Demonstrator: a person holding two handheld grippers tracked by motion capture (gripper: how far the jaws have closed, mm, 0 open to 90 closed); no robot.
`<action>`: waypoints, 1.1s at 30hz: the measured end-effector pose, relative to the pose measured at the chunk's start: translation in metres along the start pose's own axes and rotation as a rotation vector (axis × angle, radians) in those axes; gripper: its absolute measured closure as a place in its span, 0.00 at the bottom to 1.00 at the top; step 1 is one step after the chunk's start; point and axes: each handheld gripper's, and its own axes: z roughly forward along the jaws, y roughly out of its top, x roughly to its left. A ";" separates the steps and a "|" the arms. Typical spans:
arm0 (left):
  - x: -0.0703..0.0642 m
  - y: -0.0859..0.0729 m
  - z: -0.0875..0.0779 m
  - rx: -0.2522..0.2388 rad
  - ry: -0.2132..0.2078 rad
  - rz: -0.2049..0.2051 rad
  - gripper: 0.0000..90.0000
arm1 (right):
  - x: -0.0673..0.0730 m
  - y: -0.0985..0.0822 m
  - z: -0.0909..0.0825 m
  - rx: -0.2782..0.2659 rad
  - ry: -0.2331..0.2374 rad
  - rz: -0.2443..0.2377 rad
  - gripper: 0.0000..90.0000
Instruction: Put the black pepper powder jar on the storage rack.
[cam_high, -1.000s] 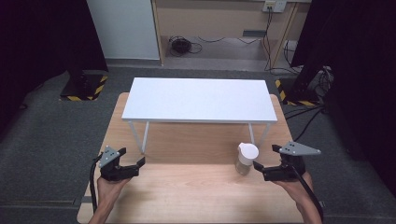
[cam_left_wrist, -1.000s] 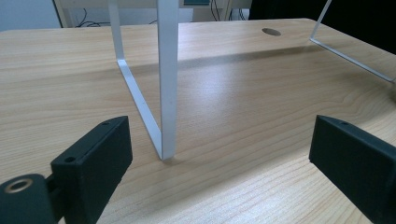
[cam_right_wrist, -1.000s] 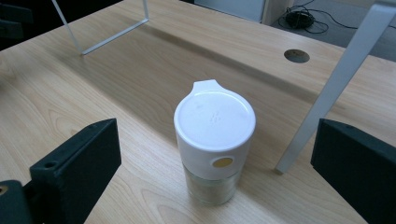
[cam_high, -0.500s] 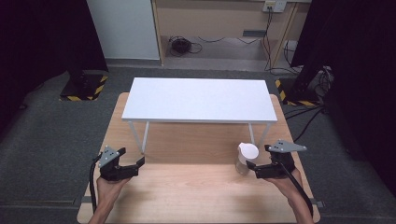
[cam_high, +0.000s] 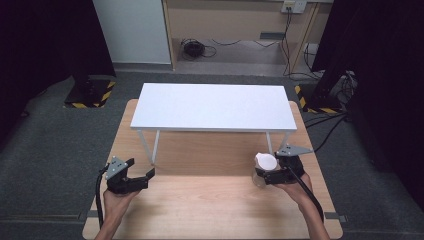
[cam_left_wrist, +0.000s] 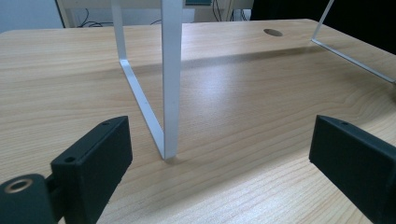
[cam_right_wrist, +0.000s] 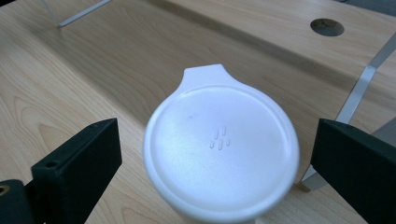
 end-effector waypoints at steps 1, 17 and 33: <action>0.000 0.000 0.000 0.001 0.000 0.000 0.06 | 0.000 0.000 0.004 0.010 -0.001 0.000 0.02; 0.000 0.001 0.001 0.005 -0.004 0.004 0.06 | 0.000 -0.013 0.010 -0.031 -0.006 0.002 0.33; 0.000 0.001 0.002 0.008 -0.007 0.002 0.06 | 0.003 -0.014 0.010 -0.037 -0.026 -0.019 0.34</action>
